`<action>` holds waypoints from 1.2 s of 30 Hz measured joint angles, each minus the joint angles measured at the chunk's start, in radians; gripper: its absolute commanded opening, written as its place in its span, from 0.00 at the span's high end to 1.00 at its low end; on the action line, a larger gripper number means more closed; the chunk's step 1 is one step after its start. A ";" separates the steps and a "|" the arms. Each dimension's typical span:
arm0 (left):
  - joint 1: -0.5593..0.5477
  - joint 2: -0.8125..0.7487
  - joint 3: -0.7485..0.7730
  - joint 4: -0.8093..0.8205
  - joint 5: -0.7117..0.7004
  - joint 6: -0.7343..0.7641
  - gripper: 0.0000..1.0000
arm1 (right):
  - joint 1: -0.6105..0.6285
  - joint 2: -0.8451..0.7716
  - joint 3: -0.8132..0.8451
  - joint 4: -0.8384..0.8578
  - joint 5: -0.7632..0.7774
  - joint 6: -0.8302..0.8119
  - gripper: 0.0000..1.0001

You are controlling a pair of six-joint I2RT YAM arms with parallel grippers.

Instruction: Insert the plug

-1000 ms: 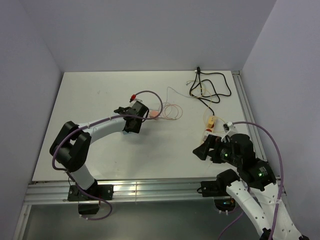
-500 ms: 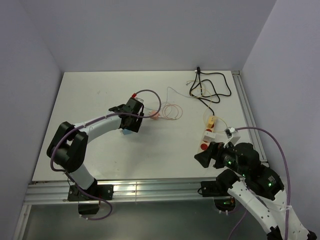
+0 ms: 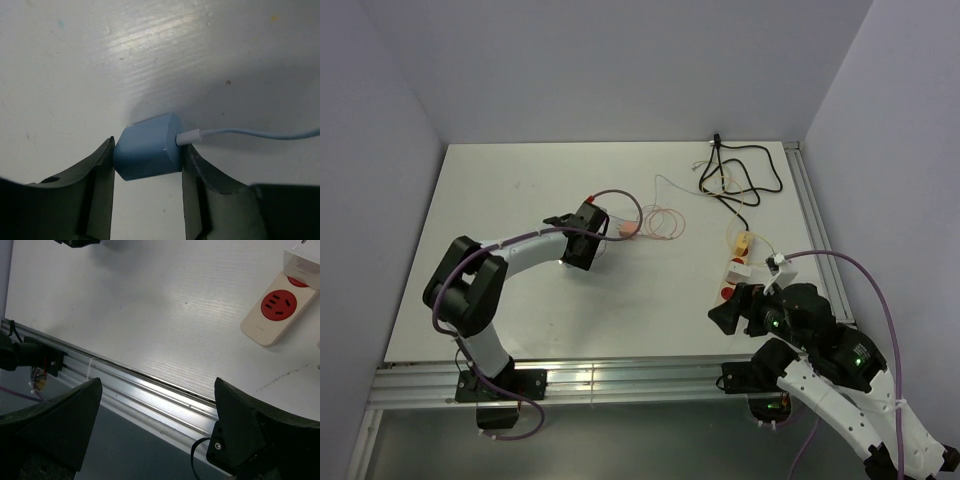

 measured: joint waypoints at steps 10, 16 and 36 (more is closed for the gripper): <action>0.023 -0.008 0.010 -0.011 0.013 -0.035 1.00 | 0.000 0.038 0.000 0.000 0.008 0.011 0.00; 0.024 -0.237 0.000 -0.031 0.175 -0.115 1.00 | 0.000 0.114 0.000 0.016 -0.005 0.018 0.00; -0.025 -0.682 -0.365 0.535 0.837 -0.753 1.00 | 0.100 0.417 -0.002 0.566 -0.318 0.073 0.27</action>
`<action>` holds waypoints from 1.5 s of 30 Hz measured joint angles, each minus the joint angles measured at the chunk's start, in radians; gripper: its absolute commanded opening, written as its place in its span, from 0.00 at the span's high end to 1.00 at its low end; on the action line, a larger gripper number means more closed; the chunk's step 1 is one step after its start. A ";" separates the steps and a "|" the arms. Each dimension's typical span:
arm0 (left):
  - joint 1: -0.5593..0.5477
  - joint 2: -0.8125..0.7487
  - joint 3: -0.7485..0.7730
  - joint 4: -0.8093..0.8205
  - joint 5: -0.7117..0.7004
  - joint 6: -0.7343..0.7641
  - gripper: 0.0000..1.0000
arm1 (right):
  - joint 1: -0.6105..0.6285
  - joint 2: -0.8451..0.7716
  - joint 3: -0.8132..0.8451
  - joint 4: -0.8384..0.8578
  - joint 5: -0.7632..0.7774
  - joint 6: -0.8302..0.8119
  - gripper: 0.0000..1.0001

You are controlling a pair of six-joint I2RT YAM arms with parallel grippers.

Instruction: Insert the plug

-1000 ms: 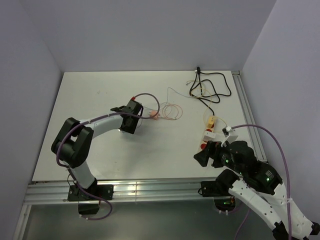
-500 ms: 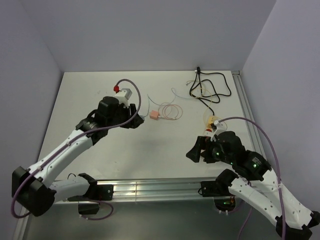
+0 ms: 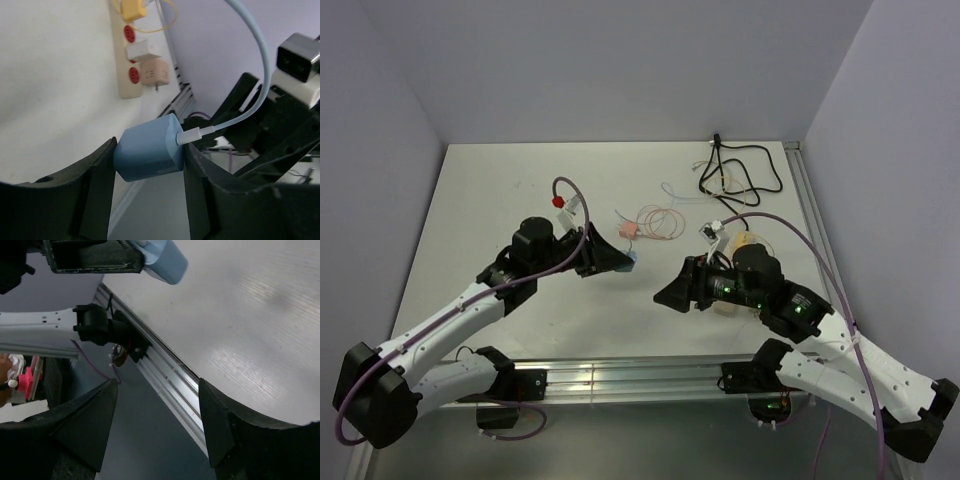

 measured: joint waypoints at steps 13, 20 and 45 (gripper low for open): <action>-0.036 -0.123 -0.113 0.063 -0.002 -0.437 1.00 | 0.368 0.113 -0.002 0.261 0.412 -0.131 0.13; -0.045 -0.193 -0.130 0.080 0.014 -0.536 1.00 | 0.385 0.133 -0.007 0.361 0.465 -0.223 0.17; -0.120 -0.342 -0.240 0.202 0.080 -0.543 0.06 | 0.382 0.121 -0.177 0.740 0.246 -0.281 1.00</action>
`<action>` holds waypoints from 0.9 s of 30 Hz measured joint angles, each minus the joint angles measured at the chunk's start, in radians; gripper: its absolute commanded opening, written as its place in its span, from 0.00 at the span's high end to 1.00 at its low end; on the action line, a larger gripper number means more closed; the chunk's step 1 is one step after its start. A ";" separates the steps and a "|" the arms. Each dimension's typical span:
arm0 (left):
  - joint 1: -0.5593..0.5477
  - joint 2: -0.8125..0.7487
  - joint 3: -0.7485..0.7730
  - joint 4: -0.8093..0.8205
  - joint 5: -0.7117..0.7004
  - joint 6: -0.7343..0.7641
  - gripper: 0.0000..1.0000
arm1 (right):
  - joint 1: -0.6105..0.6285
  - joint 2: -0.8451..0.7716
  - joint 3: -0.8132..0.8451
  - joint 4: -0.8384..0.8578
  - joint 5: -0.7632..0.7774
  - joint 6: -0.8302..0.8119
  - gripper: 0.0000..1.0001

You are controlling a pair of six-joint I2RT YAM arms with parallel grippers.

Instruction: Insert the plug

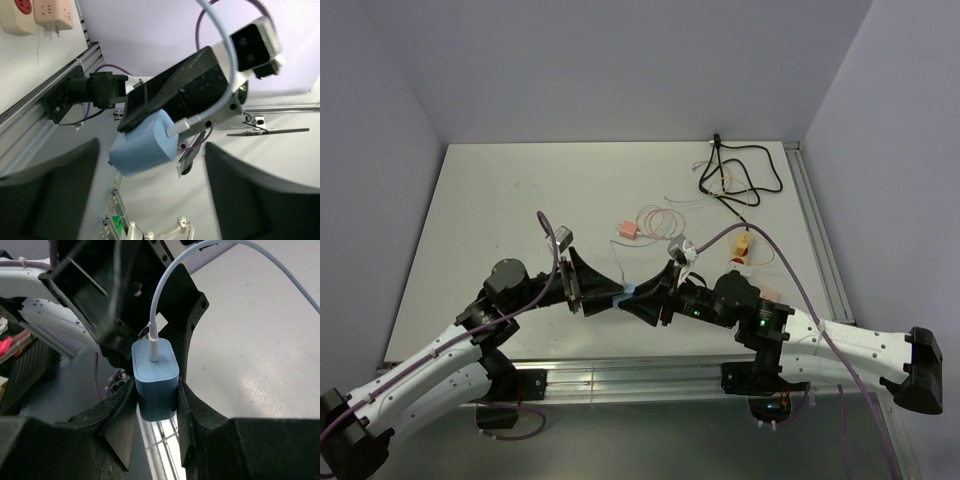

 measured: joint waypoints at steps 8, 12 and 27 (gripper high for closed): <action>-0.002 -0.154 0.040 -0.196 -0.079 0.182 0.05 | -0.067 -0.113 -0.012 -0.114 -0.072 0.082 1.00; -0.002 -0.192 0.045 -0.226 -0.118 0.274 0.32 | -0.117 -0.152 0.014 -0.242 -0.146 0.146 1.00; -0.260 -0.079 0.027 0.139 -0.310 0.546 0.29 | -0.188 -0.246 0.033 -0.215 -0.179 0.573 1.00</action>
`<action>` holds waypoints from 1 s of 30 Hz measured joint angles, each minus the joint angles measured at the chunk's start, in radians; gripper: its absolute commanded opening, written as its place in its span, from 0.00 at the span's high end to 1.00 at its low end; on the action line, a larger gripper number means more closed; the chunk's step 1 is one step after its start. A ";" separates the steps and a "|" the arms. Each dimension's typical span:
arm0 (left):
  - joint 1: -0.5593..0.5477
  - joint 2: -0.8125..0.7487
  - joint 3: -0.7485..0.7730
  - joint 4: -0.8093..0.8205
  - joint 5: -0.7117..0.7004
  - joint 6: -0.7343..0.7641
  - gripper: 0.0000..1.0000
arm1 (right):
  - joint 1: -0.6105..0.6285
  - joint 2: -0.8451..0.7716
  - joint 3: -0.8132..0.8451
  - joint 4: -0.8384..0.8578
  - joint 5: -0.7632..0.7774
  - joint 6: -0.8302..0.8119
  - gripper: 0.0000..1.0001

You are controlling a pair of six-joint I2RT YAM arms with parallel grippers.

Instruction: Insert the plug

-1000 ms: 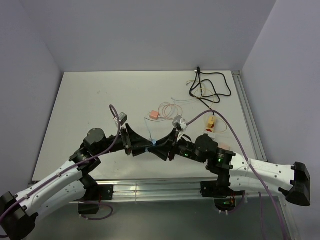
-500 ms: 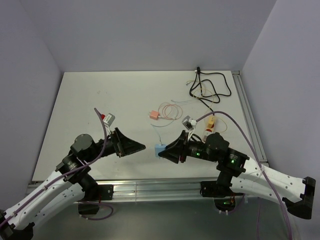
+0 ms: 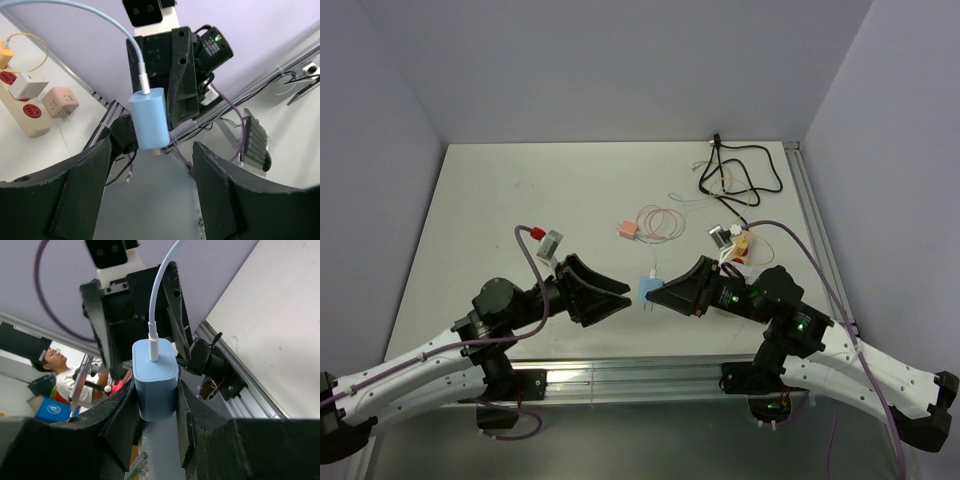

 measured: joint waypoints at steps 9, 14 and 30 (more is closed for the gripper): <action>-0.092 0.148 0.058 0.066 -0.066 0.050 0.43 | 0.000 0.038 0.000 0.033 0.030 0.073 1.00; -0.106 0.130 0.055 0.093 -0.100 0.051 0.52 | 0.000 0.018 0.000 0.047 0.032 0.089 1.00; -0.109 0.135 0.055 0.110 -0.110 0.043 1.00 | 0.001 0.008 0.010 0.036 0.009 0.050 0.25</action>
